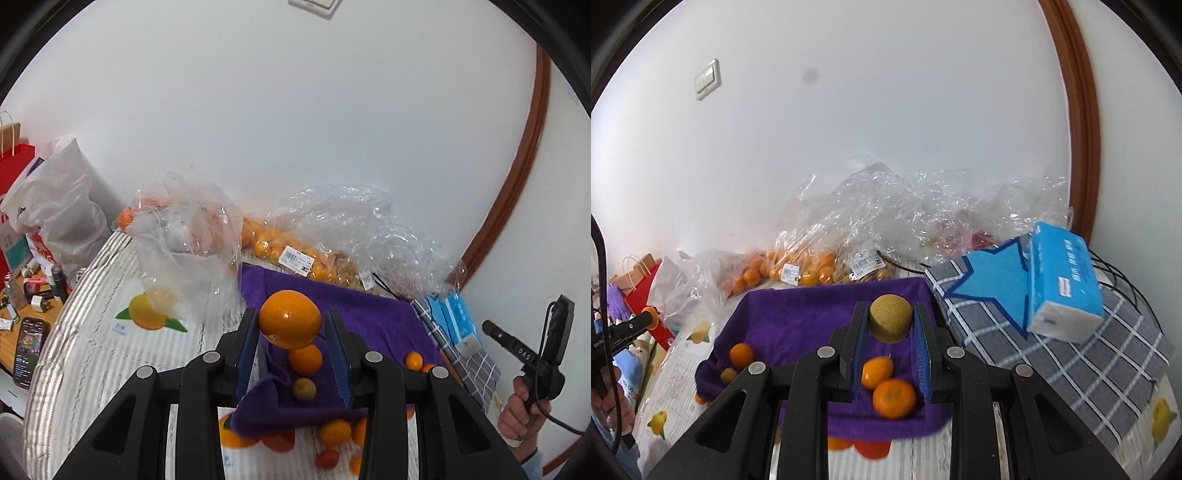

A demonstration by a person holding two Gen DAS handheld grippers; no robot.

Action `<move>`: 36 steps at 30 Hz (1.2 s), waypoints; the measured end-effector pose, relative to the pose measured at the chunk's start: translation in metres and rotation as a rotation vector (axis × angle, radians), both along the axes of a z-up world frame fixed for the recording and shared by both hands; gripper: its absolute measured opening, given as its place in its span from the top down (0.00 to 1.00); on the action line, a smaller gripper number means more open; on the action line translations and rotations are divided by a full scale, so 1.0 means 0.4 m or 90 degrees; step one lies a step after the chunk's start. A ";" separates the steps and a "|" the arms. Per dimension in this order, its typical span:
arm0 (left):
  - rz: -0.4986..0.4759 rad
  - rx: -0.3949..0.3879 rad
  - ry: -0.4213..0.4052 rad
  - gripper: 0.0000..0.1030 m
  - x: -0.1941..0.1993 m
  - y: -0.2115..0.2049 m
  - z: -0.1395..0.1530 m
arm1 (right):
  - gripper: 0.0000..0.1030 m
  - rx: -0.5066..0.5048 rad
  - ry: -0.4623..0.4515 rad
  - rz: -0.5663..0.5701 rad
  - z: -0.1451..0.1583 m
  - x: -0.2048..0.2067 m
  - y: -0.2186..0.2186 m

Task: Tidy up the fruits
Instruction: 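Grasp the large orange with the left tool while the right tool carries the brown fruit to the towel, then open both tools to drop the orange and brown fruit onto the purple towel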

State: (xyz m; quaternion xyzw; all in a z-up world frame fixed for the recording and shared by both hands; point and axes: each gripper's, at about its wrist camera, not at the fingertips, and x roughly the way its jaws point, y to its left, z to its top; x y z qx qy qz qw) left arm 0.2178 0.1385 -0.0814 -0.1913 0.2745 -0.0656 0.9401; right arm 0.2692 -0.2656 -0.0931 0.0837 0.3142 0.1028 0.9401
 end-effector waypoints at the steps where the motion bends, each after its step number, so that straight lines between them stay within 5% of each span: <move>1: -0.001 -0.005 0.003 0.66 0.014 -0.002 -0.004 | 0.77 0.002 0.003 0.002 -0.004 0.014 0.003; 18: -0.064 -0.050 0.073 0.66 0.267 -0.109 -0.134 | 0.77 0.013 0.096 0.022 -0.176 0.158 0.038; 36: -0.072 -0.036 0.135 0.66 0.320 -0.126 -0.222 | 0.77 -0.038 0.168 0.029 -0.283 0.207 0.100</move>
